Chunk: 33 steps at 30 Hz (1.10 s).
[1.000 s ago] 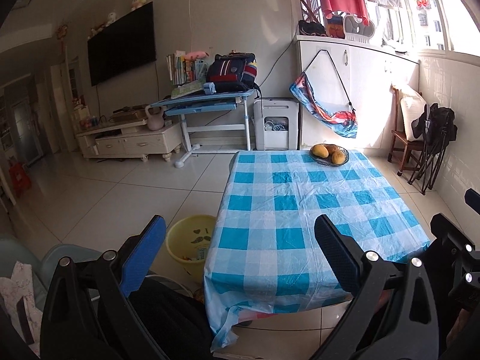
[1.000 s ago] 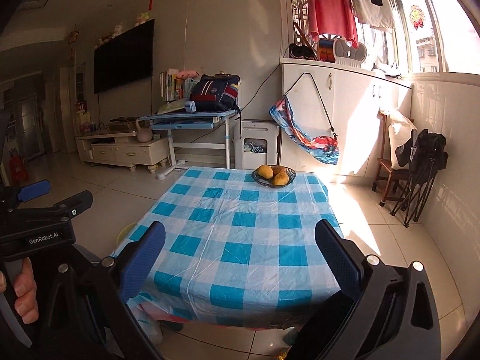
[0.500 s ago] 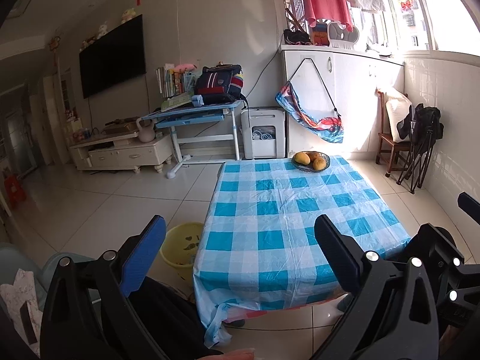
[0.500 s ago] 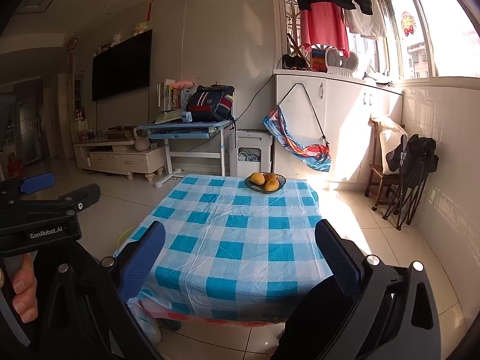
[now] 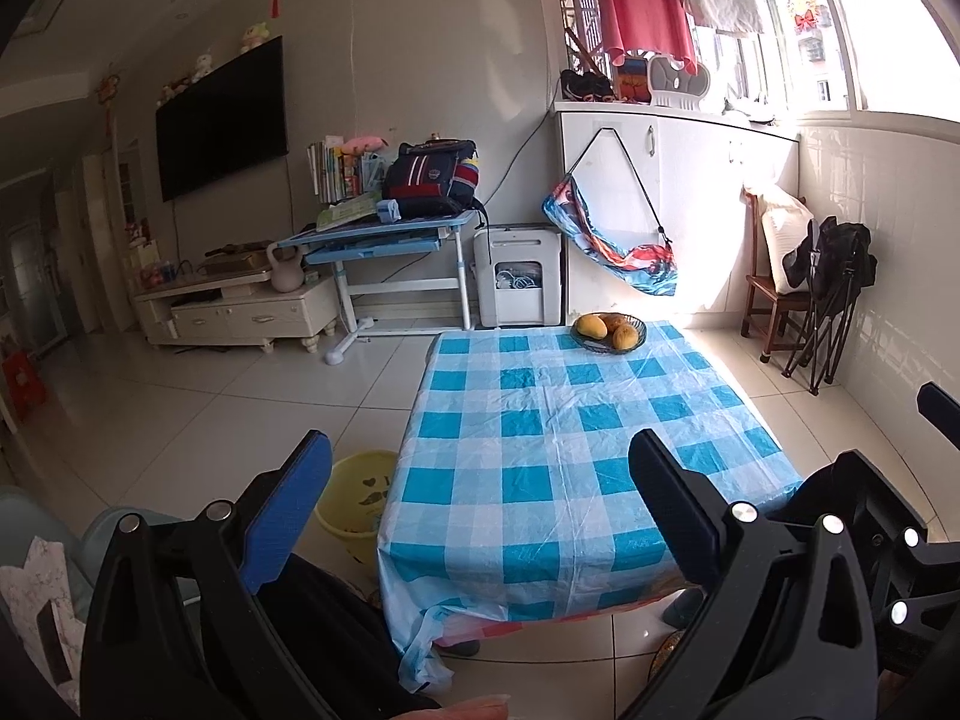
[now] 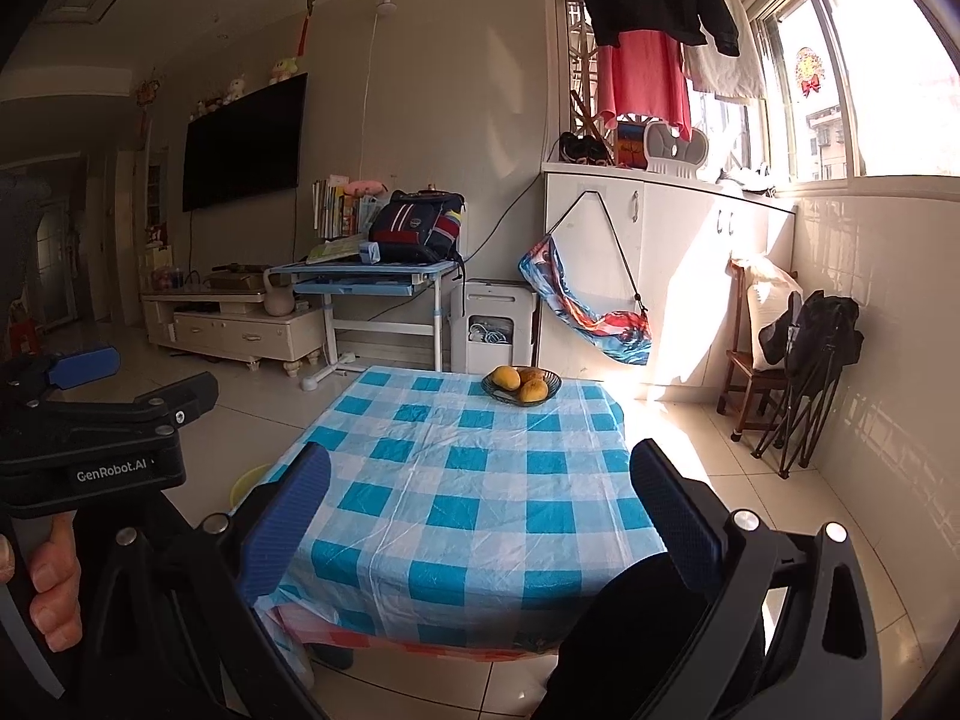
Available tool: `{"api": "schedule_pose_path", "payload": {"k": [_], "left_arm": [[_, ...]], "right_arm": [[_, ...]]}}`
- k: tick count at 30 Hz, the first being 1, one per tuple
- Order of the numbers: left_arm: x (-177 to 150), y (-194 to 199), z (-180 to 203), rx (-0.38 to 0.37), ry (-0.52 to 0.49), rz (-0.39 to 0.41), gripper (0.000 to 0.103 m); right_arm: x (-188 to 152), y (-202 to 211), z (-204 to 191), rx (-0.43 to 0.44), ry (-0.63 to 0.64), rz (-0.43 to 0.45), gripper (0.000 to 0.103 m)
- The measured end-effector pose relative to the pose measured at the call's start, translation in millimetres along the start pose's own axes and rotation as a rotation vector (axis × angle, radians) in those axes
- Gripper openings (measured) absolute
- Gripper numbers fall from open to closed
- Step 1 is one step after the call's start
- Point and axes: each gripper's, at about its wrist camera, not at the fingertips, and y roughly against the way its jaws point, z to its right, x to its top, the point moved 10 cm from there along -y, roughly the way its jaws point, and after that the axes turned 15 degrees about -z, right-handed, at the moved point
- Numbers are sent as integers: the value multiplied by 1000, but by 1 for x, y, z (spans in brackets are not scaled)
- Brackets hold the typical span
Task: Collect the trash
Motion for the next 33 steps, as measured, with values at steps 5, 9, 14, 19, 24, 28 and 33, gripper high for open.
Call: {"api": "schedule_pose_path", "payload": {"k": [5, 9, 14, 19, 24, 28, 33], "left_arm": [[-1, 2, 2, -7, 0, -4, 96], [-2, 4, 2, -17, 6, -10, 96], [-2, -3, -6, -29, 31, -32, 96], [-5, -10, -11, -32, 45, -46, 96], [-9, -17, -13, -48, 60, -69, 96], [-10, -18, -14, -63, 70, -79, 96], [-8, -15, -8, -185, 95, -63, 96]], "right_arm": [[1, 3, 0, -4, 3, 9, 96], [1, 3, 1, -11, 5, 8, 96], [5, 1, 0, -36, 12, -24, 96], [9, 0, -4, -66, 34, -42, 96], [11, 0, -5, -87, 48, -53, 96], [14, 1, -6, -100, 52, -56, 96], [15, 2, -7, -96, 59, -57, 96]]}}
